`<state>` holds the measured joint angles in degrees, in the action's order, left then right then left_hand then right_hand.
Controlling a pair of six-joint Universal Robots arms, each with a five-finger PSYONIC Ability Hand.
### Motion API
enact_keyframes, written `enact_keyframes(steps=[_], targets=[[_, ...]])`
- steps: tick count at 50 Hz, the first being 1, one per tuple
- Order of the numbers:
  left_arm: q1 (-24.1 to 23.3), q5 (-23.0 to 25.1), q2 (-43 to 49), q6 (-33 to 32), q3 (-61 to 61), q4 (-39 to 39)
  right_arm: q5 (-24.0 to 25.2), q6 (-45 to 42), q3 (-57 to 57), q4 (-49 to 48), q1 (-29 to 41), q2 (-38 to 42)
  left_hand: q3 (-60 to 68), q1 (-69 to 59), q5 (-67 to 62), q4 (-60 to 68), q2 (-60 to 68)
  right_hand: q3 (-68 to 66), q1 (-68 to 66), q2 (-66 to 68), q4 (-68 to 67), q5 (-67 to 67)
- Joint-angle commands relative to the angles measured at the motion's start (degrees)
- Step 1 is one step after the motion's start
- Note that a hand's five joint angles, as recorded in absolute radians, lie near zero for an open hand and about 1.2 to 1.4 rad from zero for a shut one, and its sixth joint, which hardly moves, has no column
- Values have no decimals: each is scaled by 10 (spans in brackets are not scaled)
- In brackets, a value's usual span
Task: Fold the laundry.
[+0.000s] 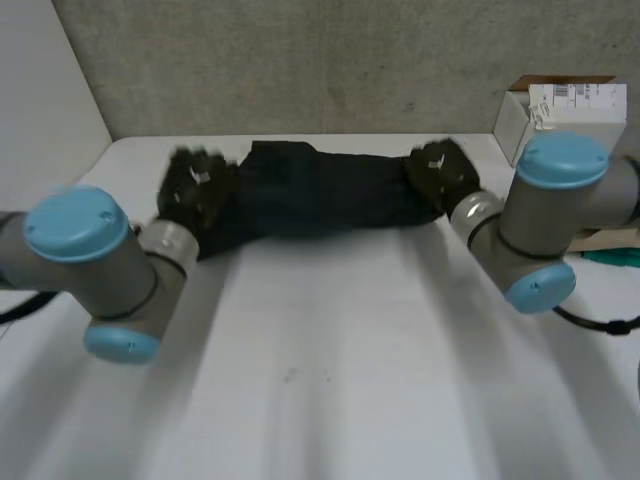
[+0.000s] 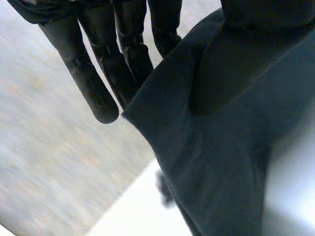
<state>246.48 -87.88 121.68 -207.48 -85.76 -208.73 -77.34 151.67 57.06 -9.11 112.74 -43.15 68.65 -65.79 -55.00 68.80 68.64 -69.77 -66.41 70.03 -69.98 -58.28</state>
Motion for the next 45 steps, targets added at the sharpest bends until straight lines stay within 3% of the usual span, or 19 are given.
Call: enact_keyframes(steps=[1, 11, 17, 21, 28, 32, 36, 41, 45], targets=[[-14, -25, -53, -34, -36, 145, 0, -53, 42, 70, 5, -39, 114, -142, -150, 112, 114, -102, -136, 100, -100, -117], [-32, -54, -229, -65, -171, 262, 0, -161, 168, 279, 0, -155, 114, -142, -150, 112, 114, -102, -136, 100, -100, -117], [-49, -53, -296, -114, -233, 438, -25, -274, 304, 417, -1, -249, 114, -142, -150, 112, 114, -102, -136, 100, -100, -117], [-95, -51, -304, -113, -241, 519, -26, -315, 360, 458, -1, -293, 114, -142, -150, 112, 114, -102, -136, 100, -100, -117], [-138, -49, -328, -122, -231, 578, -26, -327, 389, 472, -1, -342, 114, -142, -150, 112, 114, -102, -136, 100, -100, -117], [-132, -49, -320, -135, -198, 550, -18, -327, 378, 466, -1, -342, 114, -142, -150, 112, 114, -102, -136, 100, -100, -117], [-123, -51, -253, -153, -143, 451, -15, -317, 342, 414, -1, -299, 114, -142, -150, 112, 114, -102, -136, 100, -100, -117], [-85, -55, -142, -165, -57, 281, -54, -262, 286, 282, 7, -241, 114, -142, -150, 112, 114, -102, -136, 100, -100, -117], [-81, -56, -53, -184, 8, 180, -69, -252, 261, 186, 8, -218, 114, -142, -150, 112, 114, -102, -136, 100, -100, -117]])
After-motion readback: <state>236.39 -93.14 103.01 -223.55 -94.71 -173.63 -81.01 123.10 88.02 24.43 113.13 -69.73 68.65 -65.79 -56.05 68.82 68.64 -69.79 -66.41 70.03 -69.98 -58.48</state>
